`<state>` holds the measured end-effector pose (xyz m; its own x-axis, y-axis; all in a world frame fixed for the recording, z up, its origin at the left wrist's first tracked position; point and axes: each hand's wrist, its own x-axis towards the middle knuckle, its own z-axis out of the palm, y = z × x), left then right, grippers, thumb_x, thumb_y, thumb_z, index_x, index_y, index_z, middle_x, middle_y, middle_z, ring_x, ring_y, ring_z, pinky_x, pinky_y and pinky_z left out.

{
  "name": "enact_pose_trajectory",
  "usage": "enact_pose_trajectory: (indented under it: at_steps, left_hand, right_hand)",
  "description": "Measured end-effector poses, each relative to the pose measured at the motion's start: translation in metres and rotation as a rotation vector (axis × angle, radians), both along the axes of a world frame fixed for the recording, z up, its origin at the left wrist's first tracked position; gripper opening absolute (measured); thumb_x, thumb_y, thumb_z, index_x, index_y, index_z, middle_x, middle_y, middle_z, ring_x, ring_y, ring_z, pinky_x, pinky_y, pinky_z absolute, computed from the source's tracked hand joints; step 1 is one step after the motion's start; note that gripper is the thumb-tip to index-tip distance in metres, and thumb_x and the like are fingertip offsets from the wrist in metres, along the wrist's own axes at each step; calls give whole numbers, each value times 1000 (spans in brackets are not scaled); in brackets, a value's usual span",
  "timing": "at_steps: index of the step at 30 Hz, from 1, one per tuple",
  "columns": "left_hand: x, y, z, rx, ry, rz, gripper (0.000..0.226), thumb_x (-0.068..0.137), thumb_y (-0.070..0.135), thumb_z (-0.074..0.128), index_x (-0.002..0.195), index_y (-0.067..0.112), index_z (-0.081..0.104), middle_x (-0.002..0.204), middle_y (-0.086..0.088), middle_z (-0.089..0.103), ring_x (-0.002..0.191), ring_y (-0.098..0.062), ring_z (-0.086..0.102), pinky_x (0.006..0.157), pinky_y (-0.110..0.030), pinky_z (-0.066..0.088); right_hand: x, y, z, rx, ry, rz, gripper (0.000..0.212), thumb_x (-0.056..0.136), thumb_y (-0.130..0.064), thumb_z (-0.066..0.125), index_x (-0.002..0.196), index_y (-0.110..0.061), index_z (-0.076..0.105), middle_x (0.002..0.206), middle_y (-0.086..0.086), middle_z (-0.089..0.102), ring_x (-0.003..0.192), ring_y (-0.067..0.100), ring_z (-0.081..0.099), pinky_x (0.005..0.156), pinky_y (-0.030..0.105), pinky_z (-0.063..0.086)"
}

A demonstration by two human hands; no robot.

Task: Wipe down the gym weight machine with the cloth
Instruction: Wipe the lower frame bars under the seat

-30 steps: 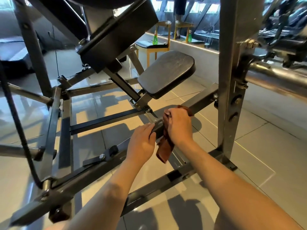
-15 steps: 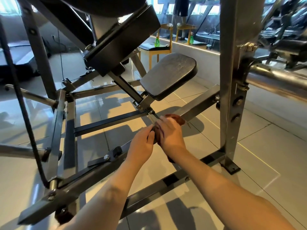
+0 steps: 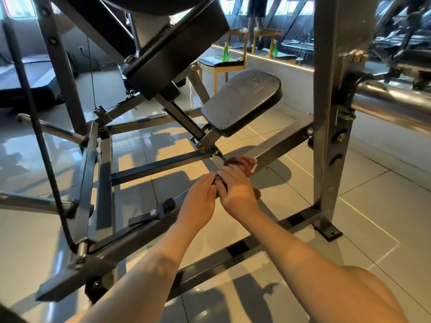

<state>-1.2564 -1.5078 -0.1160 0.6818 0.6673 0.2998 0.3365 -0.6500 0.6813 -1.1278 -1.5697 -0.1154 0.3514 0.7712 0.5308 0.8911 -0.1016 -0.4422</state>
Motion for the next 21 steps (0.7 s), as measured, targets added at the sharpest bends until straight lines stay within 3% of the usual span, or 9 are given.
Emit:
enact_pose_trajectory:
  at_steps: [2, 5, 9, 11, 13, 14, 17, 19, 21]
  left_hand:
    - [-7, -5, -2, -38, -14, 38, 36, 109, 20, 40, 144, 23, 49, 144, 4, 53, 130, -4, 46, 116, -27, 35]
    - [-13, -8, -3, -22, 45, 49, 42, 109, 25, 37, 151, 23, 43, 153, 1, 45, 140, -11, 40, 121, -33, 30]
    - [-15, -7, -6, -13, 60, 87, 45, 109, 28, 37, 154, 23, 37, 157, 2, 39, 144, -12, 34, 120, -29, 24]
    - [-13, -7, -5, -37, -13, 106, 40, 110, 26, 37, 149, 24, 43, 153, 5, 43, 138, 0, 36, 116, -18, 22]
    - [-10, -7, -6, -77, -99, 124, 34, 110, 23, 38, 142, 29, 48, 144, 11, 48, 123, 18, 36, 105, 0, 19]
    - [-9, -8, -7, -107, -125, 137, 34, 110, 24, 38, 142, 28, 49, 143, 11, 49, 121, 18, 35, 101, 2, 20]
    - [-9, -7, -14, -164, -163, 133, 39, 110, 30, 36, 146, 26, 49, 148, 8, 49, 131, 2, 40, 115, -19, 32]
    - [-12, -4, -14, -143, -114, 85, 40, 110, 32, 36, 148, 27, 47, 149, 5, 47, 136, -7, 40, 119, -31, 31]
    - [-16, -3, -14, -110, -39, 63, 43, 110, 32, 36, 152, 25, 41, 153, 2, 42, 141, -12, 35, 117, -27, 25]
  right_hand:
    - [-8, -2, 2, -30, -7, 106, 32, 97, -19, 50, 107, 3, 71, 110, 19, 69, 110, 36, 63, 106, 44, 46]
    - [3, -5, 9, 40, 6, 117, 29, 98, -24, 49, 108, -7, 70, 110, 11, 68, 108, 26, 62, 103, 36, 47]
    - [18, 1, 12, 96, 197, -246, 18, 104, -24, 52, 120, -21, 60, 130, 1, 57, 117, 12, 52, 99, 18, 38]
    - [3, 3, 7, 59, 182, -213, 19, 103, -23, 53, 121, -22, 57, 135, 0, 54, 125, 17, 52, 105, 27, 42]
    - [-17, 3, -2, 30, 115, -21, 19, 100, -18, 57, 118, -14, 61, 128, 6, 59, 125, 23, 54, 110, 40, 45]
    - [-25, 0, -9, 22, 99, 73, 23, 97, -16, 59, 117, -6, 63, 125, 11, 63, 127, 27, 55, 114, 42, 41]
    - [-27, -9, -11, 26, 80, 213, 27, 97, -15, 59, 121, -3, 66, 125, 13, 66, 128, 26, 55, 117, 26, 33]
    - [-14, -12, -5, 41, 96, 209, 18, 100, -16, 57, 117, -15, 64, 118, 4, 65, 116, 17, 59, 108, 30, 46]
    - [1, -10, 3, 110, 173, 42, 12, 101, -18, 56, 110, -24, 58, 115, -1, 61, 103, 15, 61, 92, 38, 56]
